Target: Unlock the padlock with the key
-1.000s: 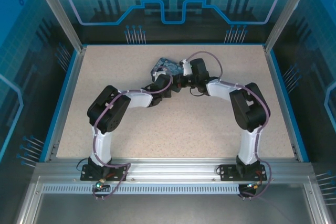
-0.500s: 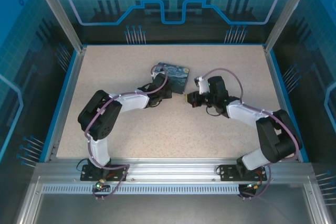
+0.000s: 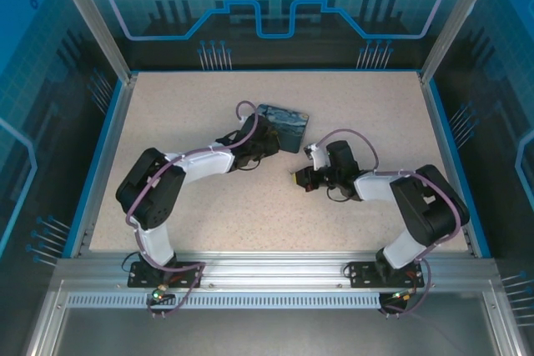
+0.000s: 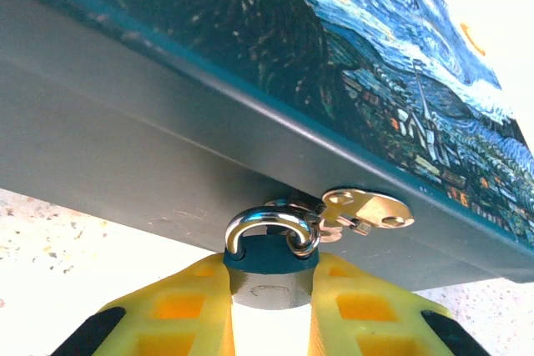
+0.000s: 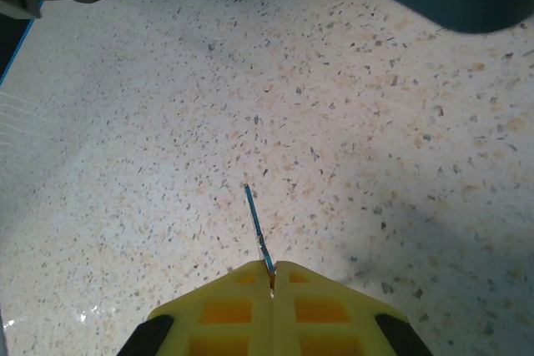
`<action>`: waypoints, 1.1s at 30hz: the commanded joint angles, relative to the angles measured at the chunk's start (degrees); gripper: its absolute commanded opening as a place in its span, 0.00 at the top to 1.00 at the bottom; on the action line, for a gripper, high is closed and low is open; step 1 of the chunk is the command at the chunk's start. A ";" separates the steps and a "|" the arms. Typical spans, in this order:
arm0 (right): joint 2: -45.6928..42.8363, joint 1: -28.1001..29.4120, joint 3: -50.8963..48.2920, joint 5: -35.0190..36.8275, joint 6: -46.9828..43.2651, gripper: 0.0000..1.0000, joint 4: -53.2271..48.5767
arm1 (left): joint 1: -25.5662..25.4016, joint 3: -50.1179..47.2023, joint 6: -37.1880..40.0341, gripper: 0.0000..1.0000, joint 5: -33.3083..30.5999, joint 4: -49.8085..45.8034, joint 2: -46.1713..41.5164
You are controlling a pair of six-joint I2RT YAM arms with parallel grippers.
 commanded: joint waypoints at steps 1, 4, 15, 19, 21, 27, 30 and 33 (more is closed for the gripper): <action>2.84 0.29 2.91 -1.72 -2.90 1.00 5.21 | -0.36 0.74 -3.74 0.81 3.00 1.81 -2.53; 5.33 -0.10 3.86 -2.93 -2.83 1.00 8.66 | -0.36 0.87 -4.66 0.81 3.29 2.35 -2.48; 8.36 -0.46 5.12 0.62 -2.70 1.00 14.12 | -0.48 1.81 -6.84 0.81 4.85 3.26 -2.30; 8.93 -0.08 6.56 1.04 -3.30 1.00 13.03 | -0.41 1.75 -7.53 0.81 5.28 3.75 -2.31; 9.00 0.42 7.17 2.16 -4.04 1.00 12.10 | -0.44 1.76 -7.81 0.81 5.47 3.87 -2.23; 9.88 0.50 8.16 4.13 -3.97 1.00 12.23 | -0.51 1.71 -8.24 0.82 5.66 4.41 -2.34; 10.59 0.45 9.23 4.94 -4.29 1.00 10.95 | -0.69 1.70 -8.78 0.82 5.97 4.85 -2.21; 10.71 0.52 9.54 5.70 -4.10 1.00 10.61 | -0.83 1.80 -8.95 0.82 6.05 5.11 -2.02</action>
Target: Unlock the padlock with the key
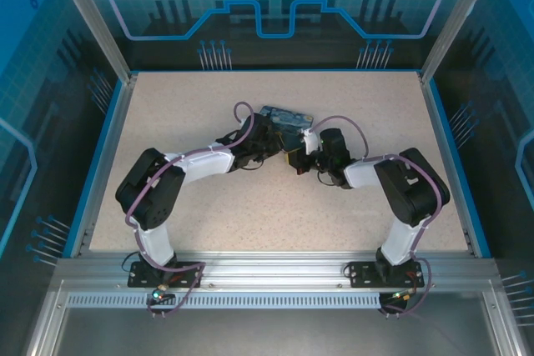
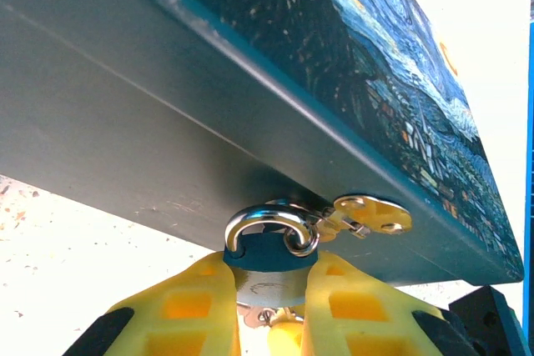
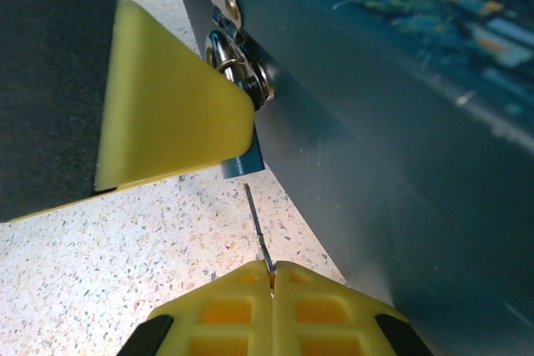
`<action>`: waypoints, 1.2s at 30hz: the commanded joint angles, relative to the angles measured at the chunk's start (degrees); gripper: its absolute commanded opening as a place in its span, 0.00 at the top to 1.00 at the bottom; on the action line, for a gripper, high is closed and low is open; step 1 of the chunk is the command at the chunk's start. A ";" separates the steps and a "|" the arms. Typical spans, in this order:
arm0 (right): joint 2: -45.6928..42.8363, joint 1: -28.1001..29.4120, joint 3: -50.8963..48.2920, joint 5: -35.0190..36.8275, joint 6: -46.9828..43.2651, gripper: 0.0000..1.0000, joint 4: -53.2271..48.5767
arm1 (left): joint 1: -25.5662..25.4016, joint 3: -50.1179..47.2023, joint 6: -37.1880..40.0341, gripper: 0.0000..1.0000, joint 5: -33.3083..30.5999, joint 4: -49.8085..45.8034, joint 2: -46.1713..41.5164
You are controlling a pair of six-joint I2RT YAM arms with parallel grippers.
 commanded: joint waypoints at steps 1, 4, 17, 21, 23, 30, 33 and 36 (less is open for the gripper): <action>1.06 0.60 1.39 1.49 -0.69 1.00 -0.72 | -0.66 1.80 -0.80 0.82 1.52 3.57 -1.86; 0.80 1.02 1.74 2.24 -0.86 1.00 -1.37 | -0.66 1.80 -1.10 0.82 1.59 3.83 -1.64; 0.37 1.39 0.73 2.53 0.25 1.00 1.70 | -0.90 1.53 -1.59 0.82 1.57 4.68 -0.85; -0.49 1.39 -0.77 3.17 0.71 1.00 3.90 | -0.87 1.62 -1.60 0.82 1.46 4.49 -0.86; -0.83 1.39 -1.22 3.26 0.87 1.00 4.72 | -0.92 1.66 -1.55 0.82 1.36 4.38 -0.86; -2.26 1.48 -2.17 4.48 0.72 1.00 5.04 | -0.92 1.64 -1.51 0.82 1.16 4.31 -0.78; -2.95 1.48 -2.63 4.97 0.72 1.00 5.22 | -0.89 1.69 -1.52 0.82 1.21 4.29 -0.66; -3.23 1.48 -2.82 4.83 0.62 1.00 5.39 | -0.91 1.68 -1.52 0.82 1.18 4.20 -0.54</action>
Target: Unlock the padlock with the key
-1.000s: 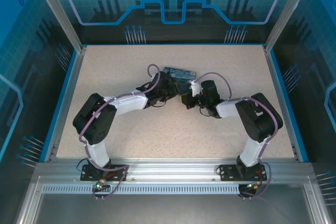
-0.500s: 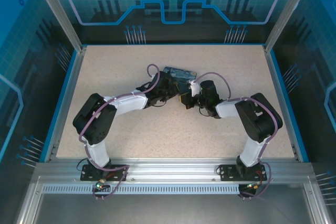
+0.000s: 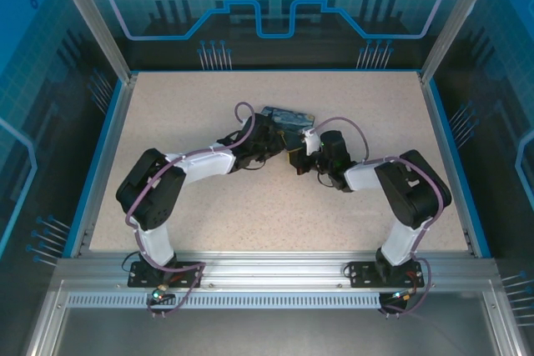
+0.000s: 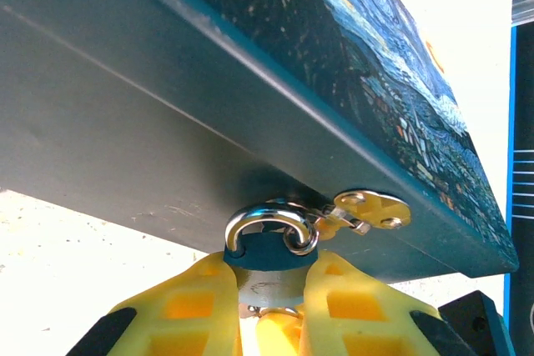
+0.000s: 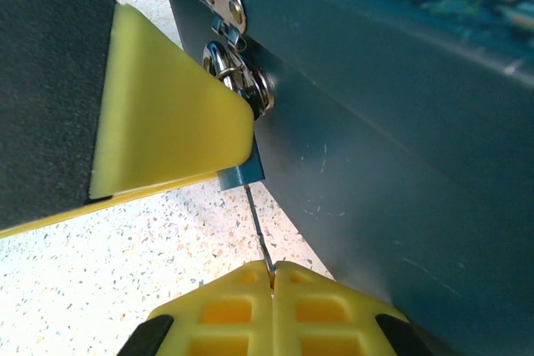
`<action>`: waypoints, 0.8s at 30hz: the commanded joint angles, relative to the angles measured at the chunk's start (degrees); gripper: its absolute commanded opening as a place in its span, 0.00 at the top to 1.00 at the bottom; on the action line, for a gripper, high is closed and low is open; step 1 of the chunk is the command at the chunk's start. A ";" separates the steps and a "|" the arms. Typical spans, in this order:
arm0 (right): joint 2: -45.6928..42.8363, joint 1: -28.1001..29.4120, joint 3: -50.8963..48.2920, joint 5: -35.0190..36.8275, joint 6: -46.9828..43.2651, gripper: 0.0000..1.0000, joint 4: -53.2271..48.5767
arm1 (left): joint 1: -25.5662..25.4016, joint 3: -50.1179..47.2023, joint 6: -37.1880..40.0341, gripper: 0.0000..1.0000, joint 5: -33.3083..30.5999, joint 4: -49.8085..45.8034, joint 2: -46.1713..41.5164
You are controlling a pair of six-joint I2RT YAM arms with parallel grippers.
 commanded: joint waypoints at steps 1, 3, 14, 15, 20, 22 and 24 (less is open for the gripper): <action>-1.71 0.69 -0.52 0.82 0.45 1.00 2.30 | -0.32 1.71 -0.04 0.82 1.06 2.65 -0.45; -1.62 0.69 -0.42 0.51 0.47 1.00 2.53 | -0.36 1.62 -0.08 0.82 1.06 2.65 -0.43; -1.63 0.85 -0.38 1.05 1.02 1.00 3.50 | -0.47 1.71 -0.56 0.83 1.21 2.98 -0.17; -1.54 0.95 -0.20 1.07 1.21 1.00 3.69 | -0.47 1.71 -0.64 0.82 1.26 3.08 -0.16; -1.26 1.80 0.55 2.23 1.71 1.00 4.11 | -0.58 1.72 -0.74 0.83 1.10 3.18 -0.30; -1.30 2.07 0.48 2.72 1.86 1.00 4.59 | -0.66 1.71 -0.98 0.83 1.18 3.33 -0.20; -1.30 2.28 0.17 3.26 2.13 1.00 5.56 | -0.61 1.62 -1.34 0.83 1.27 3.68 -0.16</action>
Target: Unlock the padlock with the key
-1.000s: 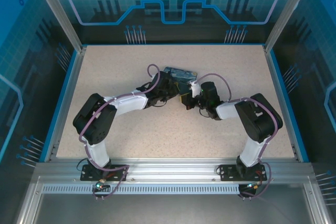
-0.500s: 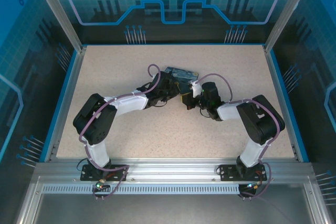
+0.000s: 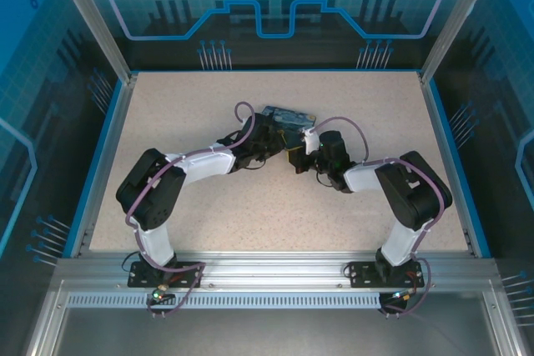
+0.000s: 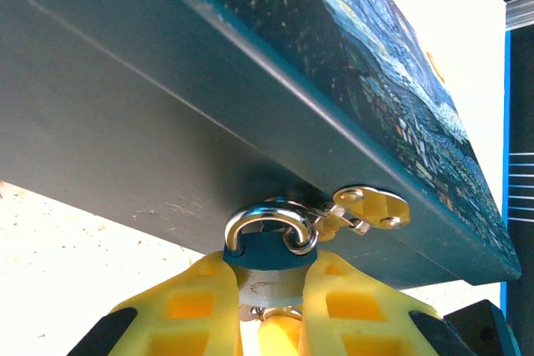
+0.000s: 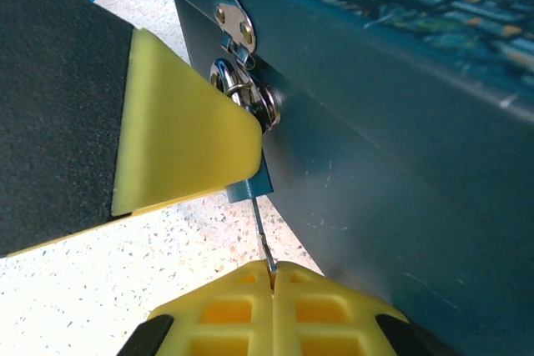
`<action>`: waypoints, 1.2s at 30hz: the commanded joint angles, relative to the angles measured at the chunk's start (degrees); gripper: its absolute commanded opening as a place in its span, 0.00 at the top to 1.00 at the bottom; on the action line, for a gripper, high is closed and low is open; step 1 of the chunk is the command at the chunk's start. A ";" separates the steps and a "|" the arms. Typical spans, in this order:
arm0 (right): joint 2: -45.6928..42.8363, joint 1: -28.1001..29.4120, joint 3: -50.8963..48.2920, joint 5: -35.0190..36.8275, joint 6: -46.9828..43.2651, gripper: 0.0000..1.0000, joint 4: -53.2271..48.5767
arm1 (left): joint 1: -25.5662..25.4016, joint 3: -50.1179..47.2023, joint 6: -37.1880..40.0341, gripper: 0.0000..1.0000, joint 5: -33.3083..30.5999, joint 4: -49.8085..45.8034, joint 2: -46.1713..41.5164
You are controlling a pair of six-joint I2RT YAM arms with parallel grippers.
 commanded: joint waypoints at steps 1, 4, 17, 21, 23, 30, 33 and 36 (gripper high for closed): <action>-0.77 1.23 -0.02 0.71 1.06 1.00 5.04 | -0.72 1.53 -1.41 0.83 1.46 3.44 -0.07; -0.34 1.17 -0.54 0.75 2.07 1.00 7.61 | -0.70 1.60 -1.71 0.83 1.51 3.79 0.00; 1.34 1.13 1.22 -0.59 4.65 1.00 12.38 | -0.77 1.44 -2.91 0.83 2.41 5.49 0.11; 1.36 1.12 1.58 -1.21 3.90 1.00 12.96 | -0.84 1.36 -3.22 0.83 2.60 5.67 -0.05; 1.06 1.13 1.28 -1.59 3.23 1.00 13.50 | -0.74 1.42 -3.64 0.83 2.84 5.60 -0.19; -0.62 1.14 0.77 -1.63 -0.02 1.00 11.92 | -0.51 2.16 -2.51 0.83 2.94 3.20 -0.41; -1.19 1.01 0.86 -1.31 -1.00 1.00 11.26 | -0.54 1.82 -2.52 0.83 3.28 3.00 -0.26; -1.56 0.81 1.19 -1.23 -1.95 1.00 10.48 | -0.43 1.71 -2.43 0.83 3.63 2.44 -0.23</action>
